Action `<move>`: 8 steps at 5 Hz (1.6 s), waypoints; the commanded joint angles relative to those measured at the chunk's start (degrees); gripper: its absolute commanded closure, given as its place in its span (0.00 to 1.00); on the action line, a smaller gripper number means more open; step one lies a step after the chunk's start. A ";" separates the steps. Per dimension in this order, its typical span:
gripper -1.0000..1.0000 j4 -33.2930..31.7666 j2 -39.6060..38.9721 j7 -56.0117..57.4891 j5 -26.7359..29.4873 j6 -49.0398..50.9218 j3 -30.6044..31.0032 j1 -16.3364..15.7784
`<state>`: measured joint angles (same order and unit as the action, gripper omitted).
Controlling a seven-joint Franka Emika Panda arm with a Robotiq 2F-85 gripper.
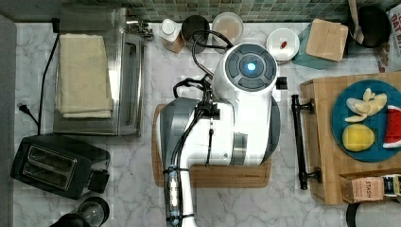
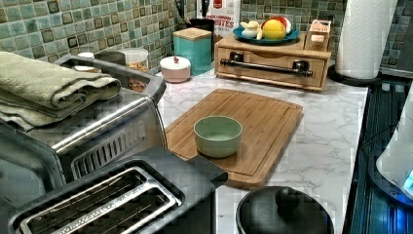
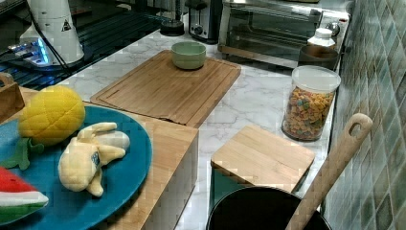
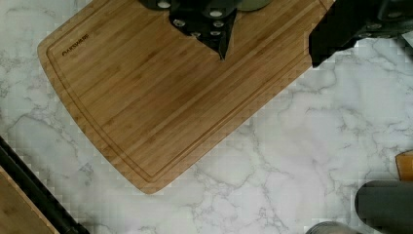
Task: Open the drawer.
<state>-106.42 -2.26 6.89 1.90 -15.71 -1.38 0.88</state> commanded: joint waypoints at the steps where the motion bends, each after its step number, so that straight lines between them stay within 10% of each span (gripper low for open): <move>1: 0.00 -0.01 0.00 0.01 0.16 -0.01 0.05 0.05; 8: 0.00 -25.57 8.12 60.91 -10.01 -27.83 -12.18 8.96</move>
<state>-131.94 2.79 62.95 -6.41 -41.18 -11.57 7.73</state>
